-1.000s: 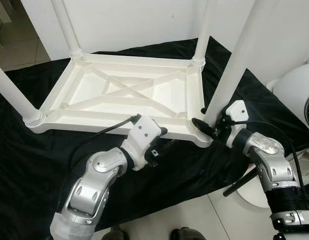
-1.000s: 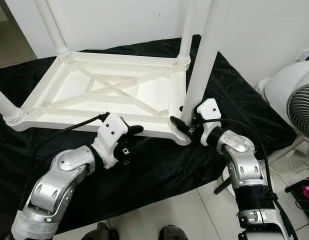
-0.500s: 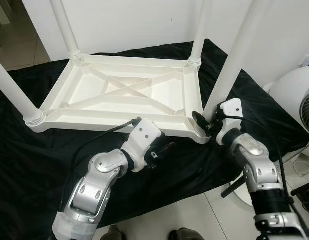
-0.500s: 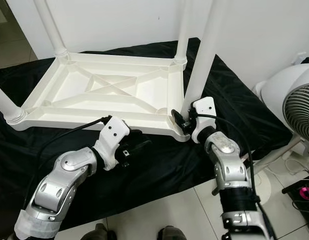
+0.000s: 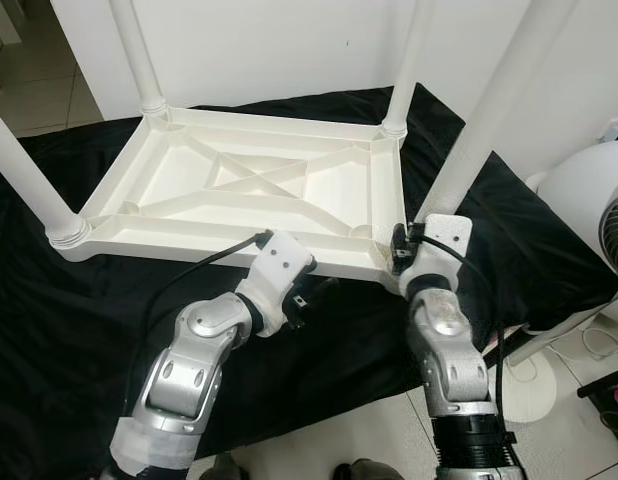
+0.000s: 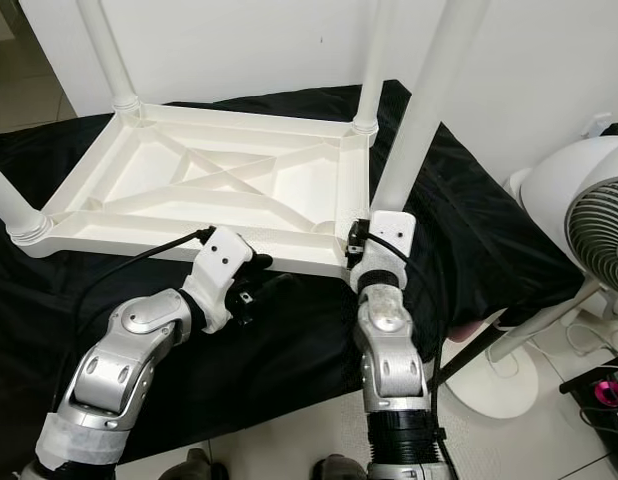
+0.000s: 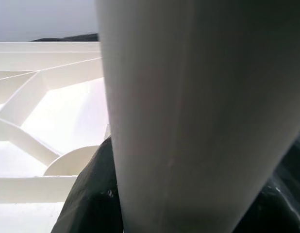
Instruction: Building children table
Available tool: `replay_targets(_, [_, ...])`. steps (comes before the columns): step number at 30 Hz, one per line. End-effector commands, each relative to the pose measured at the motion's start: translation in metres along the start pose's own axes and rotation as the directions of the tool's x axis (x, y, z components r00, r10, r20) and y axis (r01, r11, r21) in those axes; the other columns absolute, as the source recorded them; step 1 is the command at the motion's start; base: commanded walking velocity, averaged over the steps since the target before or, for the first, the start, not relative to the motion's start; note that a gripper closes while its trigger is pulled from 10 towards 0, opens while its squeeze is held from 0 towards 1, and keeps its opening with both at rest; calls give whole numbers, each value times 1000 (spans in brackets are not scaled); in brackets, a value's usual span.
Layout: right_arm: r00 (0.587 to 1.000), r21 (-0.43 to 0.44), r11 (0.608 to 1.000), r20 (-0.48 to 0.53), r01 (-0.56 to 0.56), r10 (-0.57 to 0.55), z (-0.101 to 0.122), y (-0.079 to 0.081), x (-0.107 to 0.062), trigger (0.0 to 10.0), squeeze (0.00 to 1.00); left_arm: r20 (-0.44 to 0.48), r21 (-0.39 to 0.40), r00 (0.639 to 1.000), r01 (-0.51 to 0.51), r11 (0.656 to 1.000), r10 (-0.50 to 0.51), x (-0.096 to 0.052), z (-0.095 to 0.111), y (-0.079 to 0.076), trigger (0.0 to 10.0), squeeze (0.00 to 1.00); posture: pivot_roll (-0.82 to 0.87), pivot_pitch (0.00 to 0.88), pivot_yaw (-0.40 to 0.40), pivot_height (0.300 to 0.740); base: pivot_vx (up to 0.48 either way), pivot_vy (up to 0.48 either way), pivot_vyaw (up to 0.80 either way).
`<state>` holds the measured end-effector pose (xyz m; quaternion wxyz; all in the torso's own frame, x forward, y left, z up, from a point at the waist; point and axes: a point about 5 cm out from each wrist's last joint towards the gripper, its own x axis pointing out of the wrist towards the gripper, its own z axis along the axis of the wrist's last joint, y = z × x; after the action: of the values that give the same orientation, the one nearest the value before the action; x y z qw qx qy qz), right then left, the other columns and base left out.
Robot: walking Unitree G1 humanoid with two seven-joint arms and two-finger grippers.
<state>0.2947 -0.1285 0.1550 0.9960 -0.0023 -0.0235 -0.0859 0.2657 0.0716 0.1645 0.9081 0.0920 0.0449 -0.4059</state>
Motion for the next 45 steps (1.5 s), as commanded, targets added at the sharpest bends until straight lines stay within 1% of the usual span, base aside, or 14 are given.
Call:
replay_targets(1, [999,57,998,-38,7,-5,-3,10,-5,10000,0,-6,1,971,-237,971,237,-2,-2,14,10000,0,-96,30,18,740,0,0,0])
replay_targets(5, [1000,54,998,-17,-13,13,0,6,-6,10000,0,-3,10,971,-240,971,240,-3,-2,15,10000,0,-95,27,19,740,0,0,0])
replay_targets(6, [1000,68,997,-6,-23,24,1,5,-6,10000,1000,0,16,970,-243,970,243,-3,-2,16,10000,0,-95,27,19,740,0,0,0])
replay_targets(14, [990,112,984,44,-137,133,6,-6,-10,10000,992,22,20,966,-258,966,258,-4,1,20,10000,0,-95,22,17,740,0,0,0])
replay_targets(15, [987,113,981,47,-160,156,6,-7,-10,10000,753,23,20,966,-260,966,259,-4,1,20,10000,0,-95,22,17,740,0,0,0])
replay_targets(17, [984,112,978,48,-175,171,6,-8,-11,10000,753,24,20,965,-260,965,260,-4,2,20,10000,0,-95,22,17,740,0,0,0])
replay_targets(18, [974,93,970,55,-224,220,6,-10,-12,10000,0,27,23,965,-260,965,260,-3,2,20,10000,0,-96,22,18,740,0,0,0])
replay_targets(24, [932,20,934,72,-357,354,7,-18,-15,10000,0,31,26,966,-259,966,258,-3,4,21,10000,0,-102,25,25,740,0,0,0])
replay_targets(31, [734,-161,724,-4,-671,680,6,-42,-14,10000,0,34,26,977,-211,977,210,-1,5,20,10000,0,-142,46,64,740,0,0,0])
replay_targets(34, [715,-178,701,-15,-690,699,6,-44,-13,10000,0,33,25,979,-204,979,203,0,5,19,10000,0,-142,46,64,740,0,0,0])
replay_targets(36, [659,-209,637,-56,-742,750,5,-47,-3,10000,0,36,30,982,-188,982,187,2,7,18,10000,0,-148,51,67,740,0,0,0])
replay_targets(43, [640,-248,609,-63,-754,766,5,-43,11,10000,0,32,2,985,-167,986,167,4,8,17,10000,0,-140,53,67,740,0,0,0])
replay_targets(44, [632,-245,602,-59,-760,773,6,-41,13,431,0,31,1,986,-164,987,163,4,9,16,10000,0,-131,52,63,740,0,0,0])
replay_targets(45, [632,-245,602,-59,-760,773,6,-41,13,431,0,31,1,986,-164,987,163,4,9,16,10000,0,-131,52,63,740,0,0,0])
